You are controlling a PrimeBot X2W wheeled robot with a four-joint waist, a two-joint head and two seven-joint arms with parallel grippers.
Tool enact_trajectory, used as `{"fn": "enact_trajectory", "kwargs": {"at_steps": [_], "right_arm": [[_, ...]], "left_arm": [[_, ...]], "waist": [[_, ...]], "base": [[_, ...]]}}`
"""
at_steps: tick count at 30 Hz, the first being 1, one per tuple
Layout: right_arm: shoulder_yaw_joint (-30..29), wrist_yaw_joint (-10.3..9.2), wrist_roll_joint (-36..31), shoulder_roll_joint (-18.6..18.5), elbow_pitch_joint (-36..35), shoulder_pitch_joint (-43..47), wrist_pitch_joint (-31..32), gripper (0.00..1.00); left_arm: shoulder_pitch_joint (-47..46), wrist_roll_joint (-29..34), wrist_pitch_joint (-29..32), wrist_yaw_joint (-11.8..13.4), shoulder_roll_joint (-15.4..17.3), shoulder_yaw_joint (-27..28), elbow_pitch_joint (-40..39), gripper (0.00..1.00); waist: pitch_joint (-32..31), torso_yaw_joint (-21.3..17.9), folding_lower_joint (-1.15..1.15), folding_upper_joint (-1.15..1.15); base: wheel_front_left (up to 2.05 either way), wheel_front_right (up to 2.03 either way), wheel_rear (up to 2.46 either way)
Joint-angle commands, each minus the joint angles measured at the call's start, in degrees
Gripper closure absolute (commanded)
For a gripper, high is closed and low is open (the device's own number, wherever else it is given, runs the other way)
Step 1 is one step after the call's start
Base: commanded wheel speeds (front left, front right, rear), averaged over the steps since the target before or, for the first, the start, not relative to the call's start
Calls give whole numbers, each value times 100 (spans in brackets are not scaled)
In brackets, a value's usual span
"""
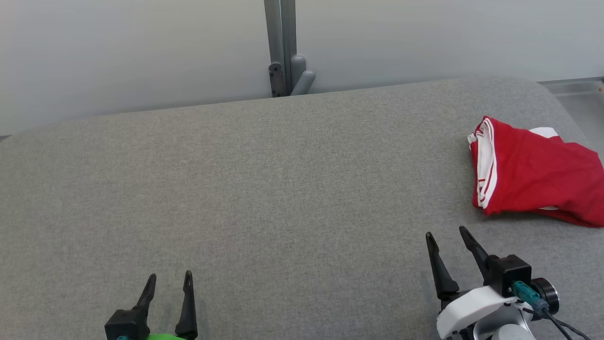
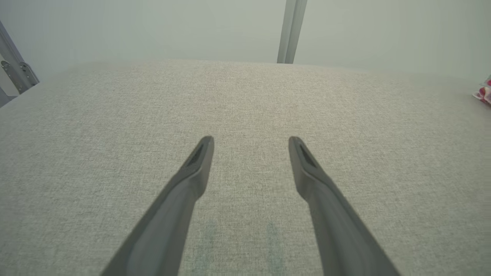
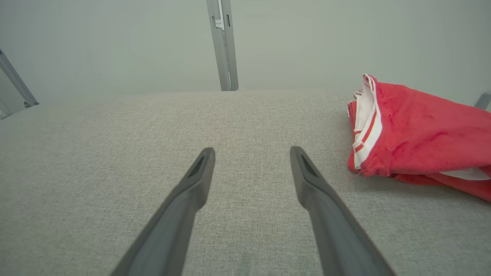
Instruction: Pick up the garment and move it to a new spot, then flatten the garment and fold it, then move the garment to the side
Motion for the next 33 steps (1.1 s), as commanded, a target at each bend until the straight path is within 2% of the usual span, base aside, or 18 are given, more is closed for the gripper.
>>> {"fn": "enact_trajectory", "kwargs": {"at_steps": [1,2,5,33], "right_arm": [[13,-5,38,-16,25,-38,-13,0],[24,0,14,2,21,0,0,100],[33,0,39,23,141,69,10,100],[-306,-1,2956,-11,-44,-97,722,100]], "left_arm": [[-43,-89,2,-72,21,8,47,0],[-2,-89,0,-51,0,-9,37,100],[20,-110,13,-51,-14,-23,191,100],[-301,-2828,714,-201,-4,305,-68,100]], "waist": [[6,-2,0,50],[6,-3,0,0],[6,-3,0,0],[2,66,0,11]], "base": [[0,0,0],[0,0,0],[0,0,0],[0,0,0]]}}
